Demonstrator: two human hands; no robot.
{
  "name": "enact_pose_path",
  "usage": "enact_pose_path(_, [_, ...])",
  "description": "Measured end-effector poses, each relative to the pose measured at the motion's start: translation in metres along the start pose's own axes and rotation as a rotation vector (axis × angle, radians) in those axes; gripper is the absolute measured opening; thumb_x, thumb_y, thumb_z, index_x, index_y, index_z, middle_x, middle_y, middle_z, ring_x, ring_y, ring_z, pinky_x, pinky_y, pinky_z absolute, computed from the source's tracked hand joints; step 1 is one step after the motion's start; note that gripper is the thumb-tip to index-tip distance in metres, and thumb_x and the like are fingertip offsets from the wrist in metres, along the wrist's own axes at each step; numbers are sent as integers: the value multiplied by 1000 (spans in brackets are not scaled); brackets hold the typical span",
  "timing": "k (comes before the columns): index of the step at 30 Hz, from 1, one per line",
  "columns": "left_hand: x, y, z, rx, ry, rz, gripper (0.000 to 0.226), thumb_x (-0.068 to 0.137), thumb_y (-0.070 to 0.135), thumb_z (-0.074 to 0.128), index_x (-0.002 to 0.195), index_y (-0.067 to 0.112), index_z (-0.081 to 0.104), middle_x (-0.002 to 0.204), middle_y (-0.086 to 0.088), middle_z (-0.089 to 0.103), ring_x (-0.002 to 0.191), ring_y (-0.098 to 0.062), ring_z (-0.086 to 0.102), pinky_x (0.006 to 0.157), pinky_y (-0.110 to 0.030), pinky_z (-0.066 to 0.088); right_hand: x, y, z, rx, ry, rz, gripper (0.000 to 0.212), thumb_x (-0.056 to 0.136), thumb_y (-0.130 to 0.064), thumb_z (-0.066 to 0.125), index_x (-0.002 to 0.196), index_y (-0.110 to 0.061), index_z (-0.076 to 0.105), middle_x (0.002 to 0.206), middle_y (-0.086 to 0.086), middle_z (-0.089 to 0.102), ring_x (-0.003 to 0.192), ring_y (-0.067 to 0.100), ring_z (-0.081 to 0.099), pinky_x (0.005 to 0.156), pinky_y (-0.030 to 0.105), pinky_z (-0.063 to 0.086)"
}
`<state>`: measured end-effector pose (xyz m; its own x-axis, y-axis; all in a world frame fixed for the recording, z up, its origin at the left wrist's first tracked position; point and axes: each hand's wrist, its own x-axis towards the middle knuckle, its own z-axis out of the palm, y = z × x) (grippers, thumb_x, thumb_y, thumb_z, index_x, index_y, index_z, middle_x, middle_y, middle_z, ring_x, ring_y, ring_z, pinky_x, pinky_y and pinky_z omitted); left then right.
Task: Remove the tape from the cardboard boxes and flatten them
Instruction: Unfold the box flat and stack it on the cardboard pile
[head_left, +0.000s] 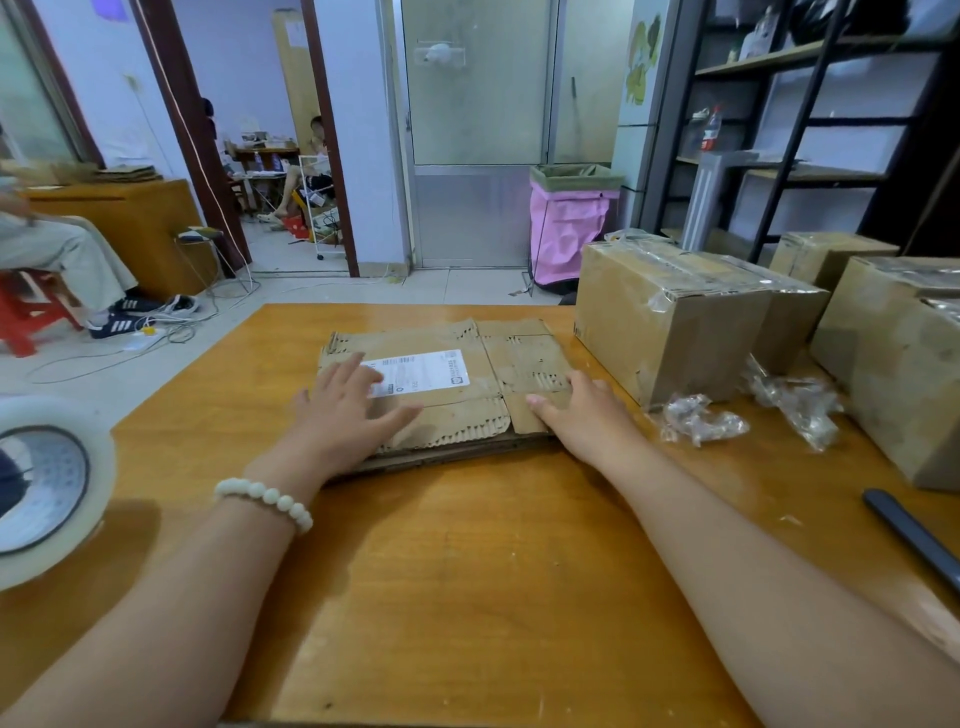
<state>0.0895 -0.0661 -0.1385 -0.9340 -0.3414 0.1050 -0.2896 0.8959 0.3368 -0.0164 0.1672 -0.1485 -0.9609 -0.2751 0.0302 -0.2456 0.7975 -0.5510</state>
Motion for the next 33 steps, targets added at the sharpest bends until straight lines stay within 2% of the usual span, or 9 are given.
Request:
enact_pose_path(2, [-5,10,0,135,-110,78,127,47,102,9,153,33,16,163,7,-1,150,-18,-1,118,-55,2,0,-1,0,24,-2,0,75,91,-58,46,150,-20,19,146,12,33,134,31,33,110,47,32])
enact_pose_path(5, [-3,13,3,283,-200,106,148,21,104,-13,154,40,4,163,10,-2,150,-17,-2,118,-54,2,-3,-2,-2,20,58,-21,65,92,-51,50,144,-16,33,145,7,34,133,26,33,106,40,35])
enact_pose_path(9, [1,11,5,299,-202,75,143,24,105,-7,153,44,2,163,11,-3,150,-17,-5,117,-55,1,-5,-4,-18,105,510,-171,33,95,-31,51,122,-12,53,114,2,46,107,15,44,82,23,32])
enact_pose_path(13, [0,10,4,290,-194,38,107,59,93,15,153,43,2,163,8,-2,150,-18,-4,118,-54,3,0,7,-47,208,1046,-152,54,84,-37,63,123,-3,47,123,18,45,112,29,42,91,32,32])
enact_pose_path(17, [0,9,5,290,-173,28,102,62,85,16,153,42,2,164,8,-2,150,-18,-4,118,-53,3,9,35,-62,314,957,11,97,77,-62,64,144,-5,24,151,20,17,140,35,16,112,49,15])
enact_pose_path(20, [0,9,6,308,-171,37,102,63,85,14,154,41,0,164,7,-2,150,-19,-3,119,-52,4,18,43,-68,349,881,53,110,75,-66,62,151,-12,6,157,19,0,145,33,2,114,54,6])
enact_pose_path(24, [1,7,9,321,-141,51,108,58,90,6,154,40,1,164,6,0,150,-19,-1,119,-52,6,35,46,-68,321,818,102,111,75,-68,60,152,-18,-3,158,19,-2,146,33,3,114,55,8])
enact_pose_path(29, [4,4,12,311,-119,53,141,27,101,-20,153,42,4,163,8,3,150,-18,0,119,-51,7,40,44,-64,271,833,89,98,77,-57,66,149,-22,10,152,19,14,137,36,23,109,53,26])
enact_pose_path(33, [7,5,13,297,-108,51,143,25,100,-21,153,42,4,163,7,2,150,-19,0,119,-50,6,38,40,-63,271,853,45,91,75,-51,70,146,-29,17,149,20,16,134,36,25,102,50,34])
